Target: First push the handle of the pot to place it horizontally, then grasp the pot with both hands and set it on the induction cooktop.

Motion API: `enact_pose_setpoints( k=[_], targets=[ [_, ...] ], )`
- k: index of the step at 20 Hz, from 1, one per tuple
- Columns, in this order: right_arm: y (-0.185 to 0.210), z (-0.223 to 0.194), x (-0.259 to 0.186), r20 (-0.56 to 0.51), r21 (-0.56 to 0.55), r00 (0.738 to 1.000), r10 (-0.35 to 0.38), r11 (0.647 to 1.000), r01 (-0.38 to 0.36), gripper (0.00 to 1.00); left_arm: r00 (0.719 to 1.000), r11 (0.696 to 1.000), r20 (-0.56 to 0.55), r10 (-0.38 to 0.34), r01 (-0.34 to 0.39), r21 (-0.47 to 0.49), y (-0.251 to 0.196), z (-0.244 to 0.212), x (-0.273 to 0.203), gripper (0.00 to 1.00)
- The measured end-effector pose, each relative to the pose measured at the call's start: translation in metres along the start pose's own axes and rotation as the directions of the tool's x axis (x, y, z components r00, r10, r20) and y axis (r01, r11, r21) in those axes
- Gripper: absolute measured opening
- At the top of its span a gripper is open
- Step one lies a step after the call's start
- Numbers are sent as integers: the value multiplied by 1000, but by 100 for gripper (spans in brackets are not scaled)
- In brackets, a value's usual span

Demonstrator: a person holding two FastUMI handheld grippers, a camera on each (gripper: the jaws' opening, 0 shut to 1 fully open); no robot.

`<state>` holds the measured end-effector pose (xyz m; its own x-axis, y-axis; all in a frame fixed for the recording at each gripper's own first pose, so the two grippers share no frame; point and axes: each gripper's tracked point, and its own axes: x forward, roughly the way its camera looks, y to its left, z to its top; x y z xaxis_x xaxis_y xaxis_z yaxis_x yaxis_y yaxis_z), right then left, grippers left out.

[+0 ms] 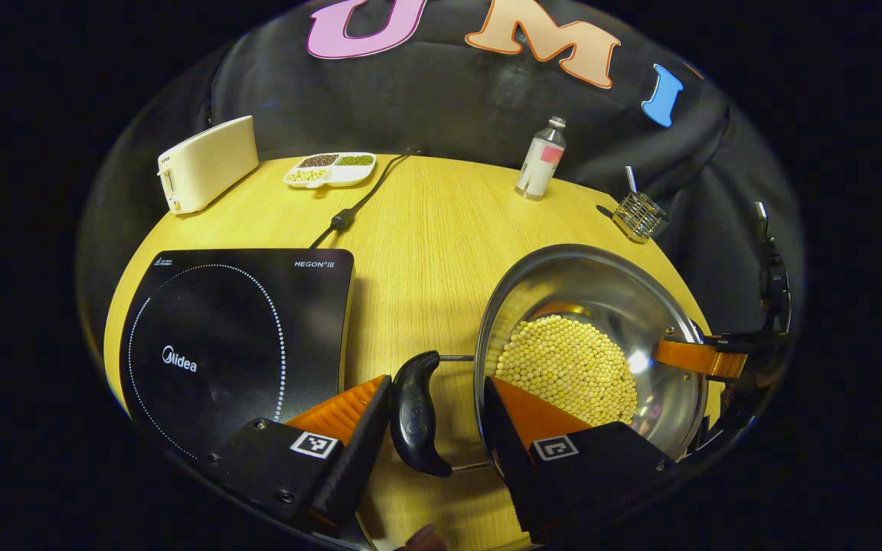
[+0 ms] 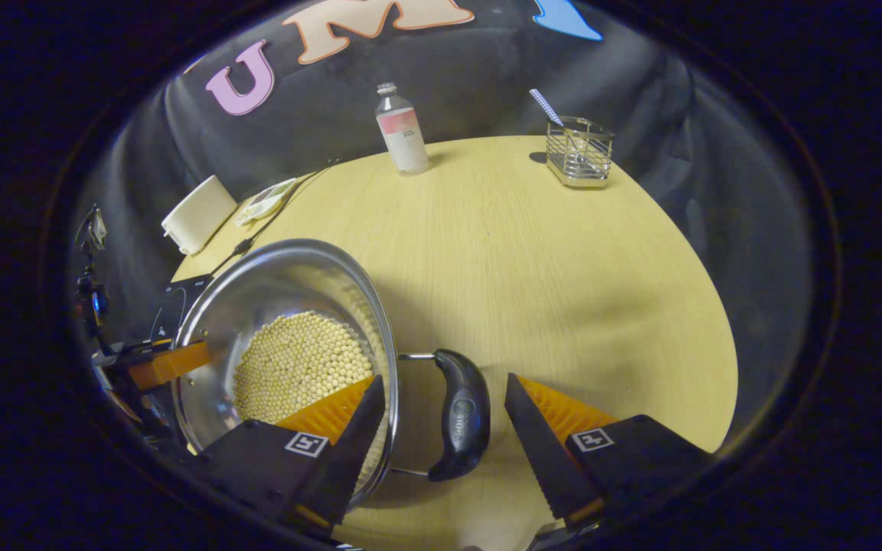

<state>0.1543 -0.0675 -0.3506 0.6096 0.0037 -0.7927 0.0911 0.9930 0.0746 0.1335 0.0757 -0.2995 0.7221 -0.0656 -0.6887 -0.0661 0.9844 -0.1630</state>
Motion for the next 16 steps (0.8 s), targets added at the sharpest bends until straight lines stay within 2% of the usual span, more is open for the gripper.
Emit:
enact_pose_setpoints(
  k=[1,2,3,4,5,6,9,11,13,14,16],
  targets=[
    [0,0,2,-3,1,1000,0,1000,0,99,1000,1000,-3,-6,6,0,-2,-1,1,77],
    [0,1,4,-2,3,1000,-1,1000,1,99,1000,1000,-3,-7,7,-2,-2,0,1,75],
    [2,1,4,-3,4,1000,5,1000,-5,94,1000,1000,-5,-6,6,-3,-2,-1,2,73],
    [3,0,6,-4,4,1000,7,1000,-7,83,1000,1000,-6,-5,5,-4,-1,-2,3,72],
    [4,0,5,-7,5,1000,8,1000,-8,72,1000,1000,-8,-4,4,-6,-1,-2,5,76],
    [4,0,5,-8,7,1000,10,1000,-10,72,1000,1000,-9,0,0,-6,-1,-2,5,70],
    [5,-1,11,-3,19,1000,12,1000,-12,72,1000,1000,-9,2,-2,-5,-1,-2,6,71],
    [4,1,6,-7,17,1000,15,1000,-15,65,1000,1000,-4,6,-6,-18,-2,-1,8,67],
    [5,1,5,-6,15,1000,16,1000,-16,68,1000,999,-15,13,-14,-32,-1,-3,8,67],
    [4,2,4,-7,11,1000,16,1000,-16,62,1000,1000,-19,14,-15,-27,-1,-2,7,67],
    [5,2,4,-13,18,1000,22,1000,-21,60,1000,999,-18,16,-17,-29,-2,-2,7,67]
  ],
)
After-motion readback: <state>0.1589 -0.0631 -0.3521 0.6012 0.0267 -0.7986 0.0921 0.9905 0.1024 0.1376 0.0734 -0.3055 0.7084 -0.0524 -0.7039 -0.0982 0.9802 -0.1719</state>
